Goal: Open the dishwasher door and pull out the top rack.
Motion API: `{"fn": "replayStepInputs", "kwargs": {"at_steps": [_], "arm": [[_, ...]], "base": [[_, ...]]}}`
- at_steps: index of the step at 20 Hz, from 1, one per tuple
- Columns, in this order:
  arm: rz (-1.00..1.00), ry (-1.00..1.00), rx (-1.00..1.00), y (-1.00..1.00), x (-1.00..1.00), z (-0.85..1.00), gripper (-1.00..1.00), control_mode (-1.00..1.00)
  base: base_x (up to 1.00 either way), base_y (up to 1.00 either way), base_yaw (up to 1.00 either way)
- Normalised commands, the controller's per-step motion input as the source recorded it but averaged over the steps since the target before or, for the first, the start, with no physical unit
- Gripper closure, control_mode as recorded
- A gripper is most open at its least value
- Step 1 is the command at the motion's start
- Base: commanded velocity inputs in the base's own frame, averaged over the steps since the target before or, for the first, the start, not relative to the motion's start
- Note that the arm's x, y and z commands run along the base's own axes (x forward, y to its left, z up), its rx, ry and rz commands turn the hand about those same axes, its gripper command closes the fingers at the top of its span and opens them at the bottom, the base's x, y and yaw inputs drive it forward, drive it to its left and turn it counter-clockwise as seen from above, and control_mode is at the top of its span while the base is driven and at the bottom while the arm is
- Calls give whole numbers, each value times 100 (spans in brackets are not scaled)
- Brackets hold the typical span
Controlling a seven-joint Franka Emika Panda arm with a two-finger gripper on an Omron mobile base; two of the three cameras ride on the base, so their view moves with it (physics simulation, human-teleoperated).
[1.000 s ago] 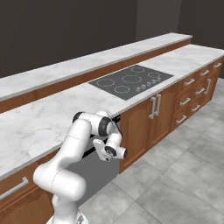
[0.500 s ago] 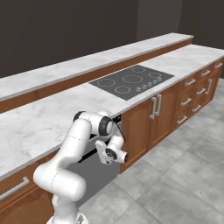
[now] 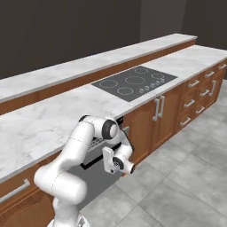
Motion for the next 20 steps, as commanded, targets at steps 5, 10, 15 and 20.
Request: {"fn": "replayStepInputs", "kwargs": {"at_steps": [5,10,15,20], "arm": [[-11,12,6,-100,0,-51,100,-100],[-11,12,6,-100,0,-50,100,-100],[-11,14,6,-100,0,-49,100,-100],[-11,16,7,-100,0,-51,100,-100]], "base": [[0,0,0],[0,0,0],[0,0,0],[0,0,0]]}}
